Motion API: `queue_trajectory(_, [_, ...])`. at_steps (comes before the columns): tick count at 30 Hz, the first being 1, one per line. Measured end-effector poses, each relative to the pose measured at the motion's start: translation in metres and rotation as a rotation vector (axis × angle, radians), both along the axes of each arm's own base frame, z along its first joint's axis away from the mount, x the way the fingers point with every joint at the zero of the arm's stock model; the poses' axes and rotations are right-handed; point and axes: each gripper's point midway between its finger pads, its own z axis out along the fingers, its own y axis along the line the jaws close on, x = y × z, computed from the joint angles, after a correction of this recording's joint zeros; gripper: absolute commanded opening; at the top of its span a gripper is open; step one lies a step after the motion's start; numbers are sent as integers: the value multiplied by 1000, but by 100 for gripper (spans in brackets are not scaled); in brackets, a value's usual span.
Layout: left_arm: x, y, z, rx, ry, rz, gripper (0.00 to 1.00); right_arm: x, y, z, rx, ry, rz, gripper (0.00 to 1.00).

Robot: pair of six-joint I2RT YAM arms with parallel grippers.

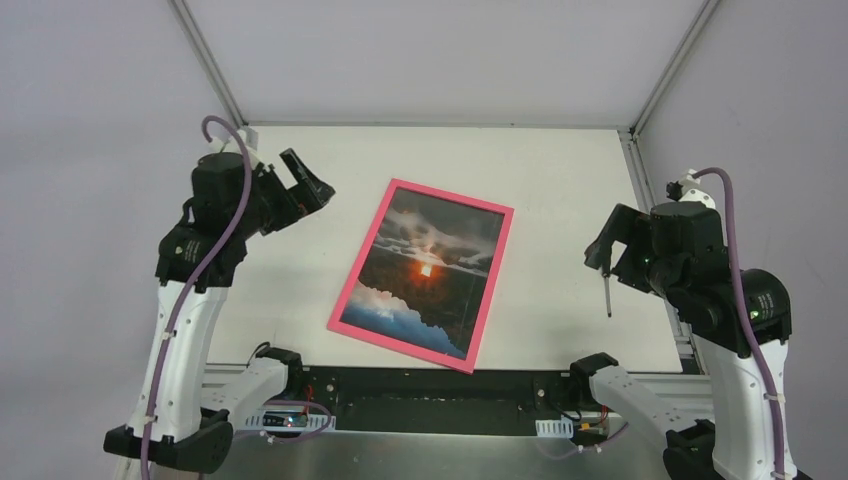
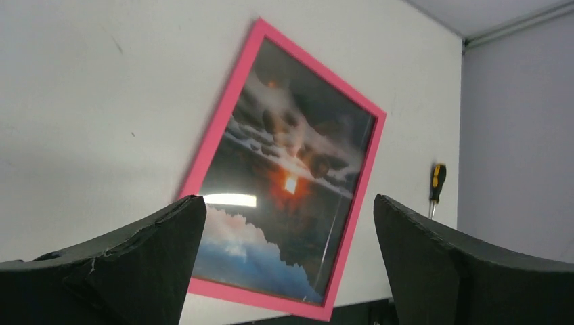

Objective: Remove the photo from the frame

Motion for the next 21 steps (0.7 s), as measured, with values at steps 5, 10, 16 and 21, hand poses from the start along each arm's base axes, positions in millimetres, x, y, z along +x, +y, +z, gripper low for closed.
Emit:
queue_trajectory(5, [-3, -48, -54, -16, 169, -133, 99, -6, 1, -11, 1, 37, 5, 99])
queue_trajectory(10, [-11, -90, -92, 7, 299, -227, 96, -9, 8, -25, 20, 89, 35, 99])
queue_trajectory(16, [-21, -156, -127, 82, 393, -354, 73, -16, 16, -40, 60, 139, 45, 99])
queue_trajectory(21, [-40, -231, -166, 186, 481, -479, 66, -23, 20, -51, 102, 171, 28, 99])
